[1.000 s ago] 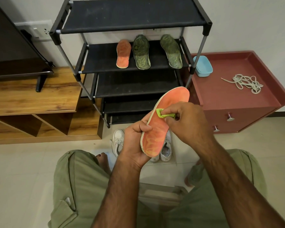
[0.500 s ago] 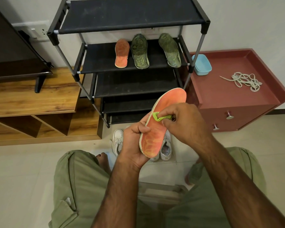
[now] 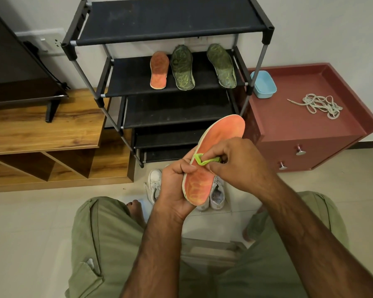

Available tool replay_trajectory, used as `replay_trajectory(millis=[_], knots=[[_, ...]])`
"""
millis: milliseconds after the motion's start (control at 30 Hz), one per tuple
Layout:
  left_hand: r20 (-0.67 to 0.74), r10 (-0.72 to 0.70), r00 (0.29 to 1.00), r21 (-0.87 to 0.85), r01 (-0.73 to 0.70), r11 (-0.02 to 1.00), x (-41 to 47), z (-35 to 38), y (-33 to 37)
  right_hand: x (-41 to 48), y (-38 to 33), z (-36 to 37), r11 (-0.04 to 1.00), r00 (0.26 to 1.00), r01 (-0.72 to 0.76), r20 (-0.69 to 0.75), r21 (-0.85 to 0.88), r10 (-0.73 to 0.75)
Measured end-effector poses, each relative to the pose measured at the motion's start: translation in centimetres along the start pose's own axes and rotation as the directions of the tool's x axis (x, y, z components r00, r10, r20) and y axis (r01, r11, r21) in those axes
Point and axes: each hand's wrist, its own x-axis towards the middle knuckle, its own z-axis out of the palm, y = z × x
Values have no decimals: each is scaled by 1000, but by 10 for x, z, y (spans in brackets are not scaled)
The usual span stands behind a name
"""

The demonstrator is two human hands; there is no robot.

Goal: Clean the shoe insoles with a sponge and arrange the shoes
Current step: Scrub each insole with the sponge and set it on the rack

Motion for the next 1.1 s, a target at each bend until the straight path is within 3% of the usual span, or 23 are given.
replay_trajectory(millis=[133, 267, 433, 533, 900, 1100], knots=[[-11, -3, 1000, 35, 3, 999, 4, 2, 1, 4, 2, 4, 999, 972, -43, -232, 4, 43], [1, 6, 1000, 3, -6, 1000, 1, 0, 2, 0, 0, 8, 1000, 998, 18, -61, 9, -18], [-22, 10, 1000, 43, -9, 999, 3, 2, 4, 4, 8, 9, 1000, 953, -17, -304, -7, 14], [5, 9, 1000, 10, -9, 1000, 2, 4, 6, -1, 7, 18, 994, 970, 101, -217, -49, -109], [-38, -12, 999, 1, 12, 1000, 3, 6, 1, -10, -5, 19, 938, 976, 94, -157, -334, -153], [-4, -53, 999, -80, 53, 995, -2, 3, 4, -4, 6, 11, 987, 965, 24, -255, -158, -64]])
